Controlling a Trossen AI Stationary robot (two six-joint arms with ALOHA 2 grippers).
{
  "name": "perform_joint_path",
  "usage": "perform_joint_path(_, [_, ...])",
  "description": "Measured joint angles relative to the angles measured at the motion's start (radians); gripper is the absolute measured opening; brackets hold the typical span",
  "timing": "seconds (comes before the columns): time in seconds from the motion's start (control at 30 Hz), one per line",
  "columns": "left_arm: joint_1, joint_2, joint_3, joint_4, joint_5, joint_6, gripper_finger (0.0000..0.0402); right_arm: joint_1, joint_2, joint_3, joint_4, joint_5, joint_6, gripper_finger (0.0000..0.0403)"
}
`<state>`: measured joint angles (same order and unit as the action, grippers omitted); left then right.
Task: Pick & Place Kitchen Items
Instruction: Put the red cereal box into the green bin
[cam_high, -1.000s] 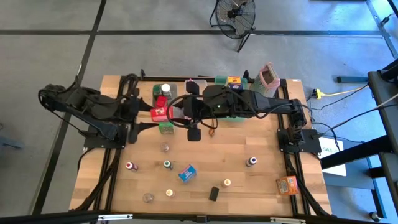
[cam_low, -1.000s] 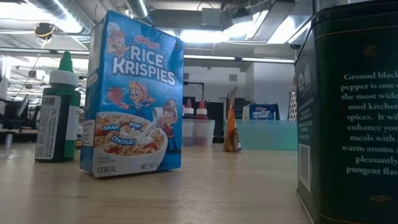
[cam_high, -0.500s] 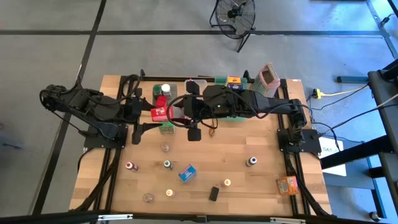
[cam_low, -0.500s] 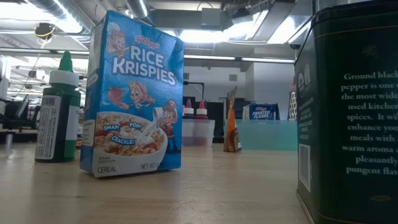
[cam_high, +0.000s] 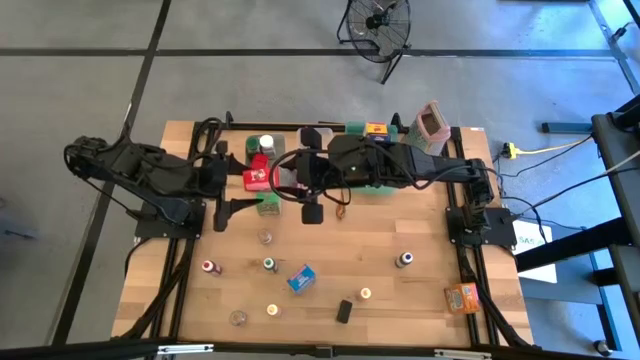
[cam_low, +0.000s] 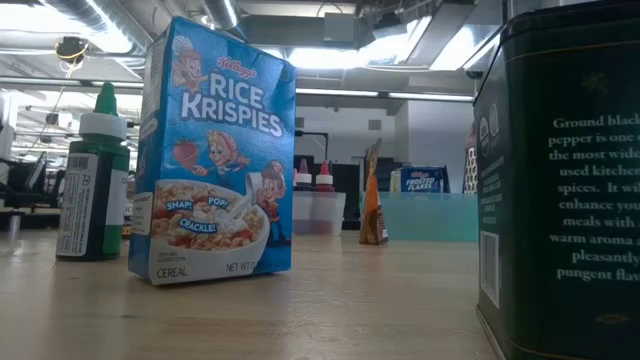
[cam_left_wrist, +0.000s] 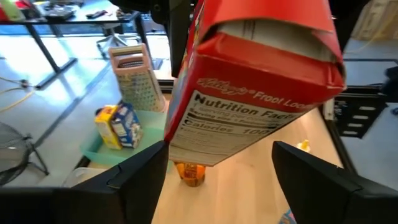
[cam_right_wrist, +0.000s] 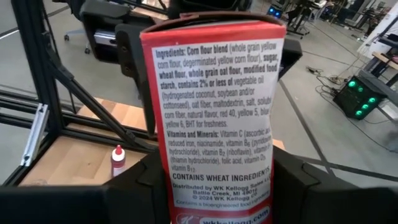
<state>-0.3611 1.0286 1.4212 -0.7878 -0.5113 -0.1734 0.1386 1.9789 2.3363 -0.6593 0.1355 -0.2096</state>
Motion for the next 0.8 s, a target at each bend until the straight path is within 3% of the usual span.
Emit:
perform_joint_path(0.2, [0.004,0.03,0.0,0.013,-0.054,0.03,0.029,-0.001,0.0,0.0,0.008,0.005,-0.015,0.0181])
perform_joint_path(0.8, [0.001,0.024,-0.001,0.105,-0.079,0.1,0.029,0.001,0.0,0.0,0.013,-0.021,-0.015,0.018])
